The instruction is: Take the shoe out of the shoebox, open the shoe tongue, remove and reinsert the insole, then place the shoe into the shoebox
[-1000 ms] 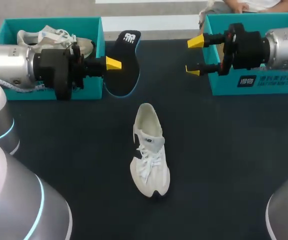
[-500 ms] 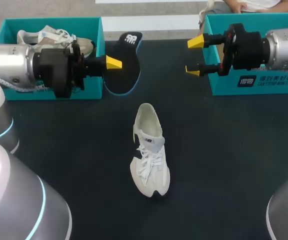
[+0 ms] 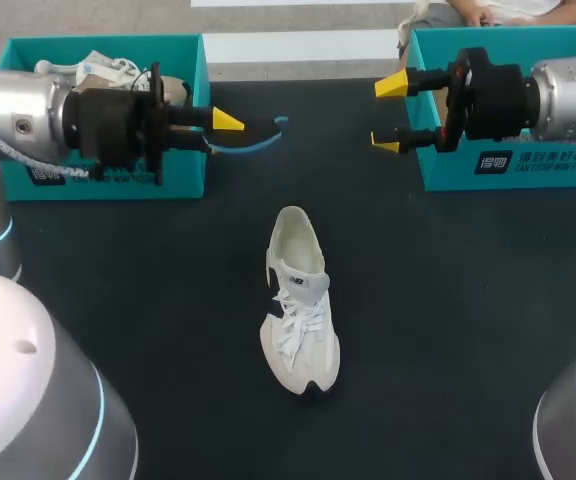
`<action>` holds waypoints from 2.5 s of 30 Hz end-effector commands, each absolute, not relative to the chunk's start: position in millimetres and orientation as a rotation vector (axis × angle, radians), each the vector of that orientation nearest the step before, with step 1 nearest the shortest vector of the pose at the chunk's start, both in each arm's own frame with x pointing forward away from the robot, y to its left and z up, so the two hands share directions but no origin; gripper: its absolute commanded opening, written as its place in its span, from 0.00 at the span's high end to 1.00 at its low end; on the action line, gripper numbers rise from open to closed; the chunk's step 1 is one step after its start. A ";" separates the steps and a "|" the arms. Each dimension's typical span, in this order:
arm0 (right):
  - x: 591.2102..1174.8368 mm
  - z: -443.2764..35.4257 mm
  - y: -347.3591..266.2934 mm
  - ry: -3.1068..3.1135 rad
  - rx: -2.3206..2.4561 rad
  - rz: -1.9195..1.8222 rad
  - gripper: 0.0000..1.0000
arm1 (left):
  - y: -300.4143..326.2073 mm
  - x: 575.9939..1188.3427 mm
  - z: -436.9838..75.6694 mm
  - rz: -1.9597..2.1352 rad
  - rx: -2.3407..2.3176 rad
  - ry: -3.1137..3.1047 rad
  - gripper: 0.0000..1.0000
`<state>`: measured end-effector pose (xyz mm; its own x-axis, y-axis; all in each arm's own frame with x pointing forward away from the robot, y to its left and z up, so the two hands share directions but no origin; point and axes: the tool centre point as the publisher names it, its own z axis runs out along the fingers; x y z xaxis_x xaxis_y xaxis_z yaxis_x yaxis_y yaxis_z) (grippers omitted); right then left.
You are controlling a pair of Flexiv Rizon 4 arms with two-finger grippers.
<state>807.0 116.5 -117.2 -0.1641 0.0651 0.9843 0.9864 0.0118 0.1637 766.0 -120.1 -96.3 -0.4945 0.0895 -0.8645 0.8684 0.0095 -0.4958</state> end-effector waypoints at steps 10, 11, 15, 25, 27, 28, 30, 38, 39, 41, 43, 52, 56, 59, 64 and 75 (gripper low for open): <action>807.9 -117.4 118.3 -1.383 -1.172 -1.292 0.00 | -119.9 773.2 -97.2 -2.173 0.515 2.011 1.00; 807.9 -117.4 118.3 -1.383 -1.172 -1.292 0.00 | -119.9 773.2 -97.2 -2.173 0.515 2.011 1.00; 807.9 -117.4 118.3 -1.383 -1.172 -1.292 0.00 | -119.9 773.2 -97.2 -2.173 0.515 2.011 1.00; 807.9 -117.4 118.3 -1.383 -1.172 -1.292 0.00 | -124.2 773.9 -76.9 -2.313 0.050 2.459 1.00; 807.9 -117.4 118.3 -1.383 -1.172 -1.292 0.00 | -125.0 775.9 -76.1 -2.367 -0.053 2.506 1.00; 807.9 -117.4 118.3 -1.383 -1.172 -1.292 0.00 | -125.7 778.4 -79.6 -2.403 -0.132 2.558 1.00; 807.9 -117.4 118.3 -1.383 -1.172 -1.292 0.00 | -127.2 781.2 -86.5 -2.414 -0.277 2.645 1.00; 807.9 -117.4 118.3 -1.383 -1.172 -1.292 0.00 | -133.6 786.1 -101.9 -2.404 -0.740 2.790 1.00; 807.9 -117.4 118.3 -1.383 -1.172 -1.292 0.00 | -133.8 788.0 -100.5 -2.432 -0.757 2.742 1.00; 807.9 -117.4 118.3 -1.383 -1.172 -1.292 0.00 | -133.8 788.0 -100.5 -2.432 -0.757 2.742 1.00; 807.9 -117.4 118.3 -1.383 -1.172 -1.292 0.00 | -133.8 788.0 -100.5 -2.432 -0.757 2.742 1.00; 807.9 -117.4 118.3 -1.383 -1.172 -1.292 0.00 | -133.8 788.0 -100.5 -2.432 -0.757 2.742 1.00; 807.9 -117.4 118.3 -1.383 -1.172 -1.292 0.00 | -133.8 788.0 -100.5 -2.432 -0.757 2.742 1.00; 807.9 -117.4 118.3 -1.383 -1.172 -1.292 0.00 | -133.8 788.0 -100.5 -2.432 -0.757 2.742 1.00; 807.4 -116.0 118.3 -1.395 -1.174 -1.282 0.00 | -134.2 797.0 -105.0 -2.490 -0.962 2.709 1.00; 790.8 -101.2 131.1 -1.581 -1.399 -1.238 0.00 | -128.3 814.1 -127.9 -2.603 -1.607 2.715 1.00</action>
<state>802.4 130.7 -110.6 -0.1930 0.2787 0.9408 0.9795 -0.0023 0.2016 807.3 -127.5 -122.1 -0.4288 0.0815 0.8997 -0.8958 0.0906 -0.4352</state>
